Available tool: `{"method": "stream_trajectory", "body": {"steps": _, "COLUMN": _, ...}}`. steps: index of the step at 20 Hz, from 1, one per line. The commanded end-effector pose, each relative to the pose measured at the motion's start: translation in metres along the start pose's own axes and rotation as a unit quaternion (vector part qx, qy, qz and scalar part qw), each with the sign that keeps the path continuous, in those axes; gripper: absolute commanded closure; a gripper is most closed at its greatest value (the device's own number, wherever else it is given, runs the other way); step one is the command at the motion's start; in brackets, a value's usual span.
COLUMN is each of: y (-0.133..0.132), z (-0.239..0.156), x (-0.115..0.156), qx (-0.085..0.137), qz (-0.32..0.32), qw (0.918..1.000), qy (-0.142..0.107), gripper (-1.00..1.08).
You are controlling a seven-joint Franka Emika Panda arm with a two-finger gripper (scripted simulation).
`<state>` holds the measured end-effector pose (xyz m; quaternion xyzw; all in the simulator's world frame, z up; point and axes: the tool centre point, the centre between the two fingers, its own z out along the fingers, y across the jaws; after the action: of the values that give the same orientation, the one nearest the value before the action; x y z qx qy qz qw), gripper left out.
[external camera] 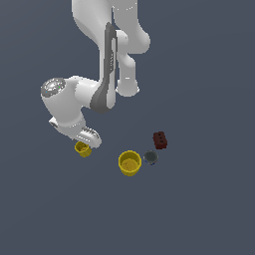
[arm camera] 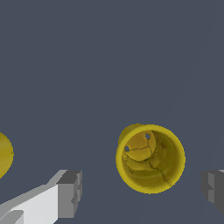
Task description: Pick up a designated object from a clutter of objects.
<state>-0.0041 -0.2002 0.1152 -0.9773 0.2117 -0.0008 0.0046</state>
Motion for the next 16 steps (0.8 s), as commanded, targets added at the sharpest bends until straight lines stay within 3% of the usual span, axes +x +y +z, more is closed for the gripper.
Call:
{"method": "stream_trajectory", "body": {"steps": 1, "y": 0.011, "z": 0.011, "x": 0.0, "qx": -0.003, "qz": 0.009, "qw": 1.0, "qy": 0.001, "gripper": -0.92}}
{"method": "stream_trajectory", "body": {"steps": 16, "y": 0.019, "z": 0.044, "x": -0.002, "qx": -0.005, "qz": 0.016, "qw": 0.9999, "qy": 0.0, "gripper": -0.92}}
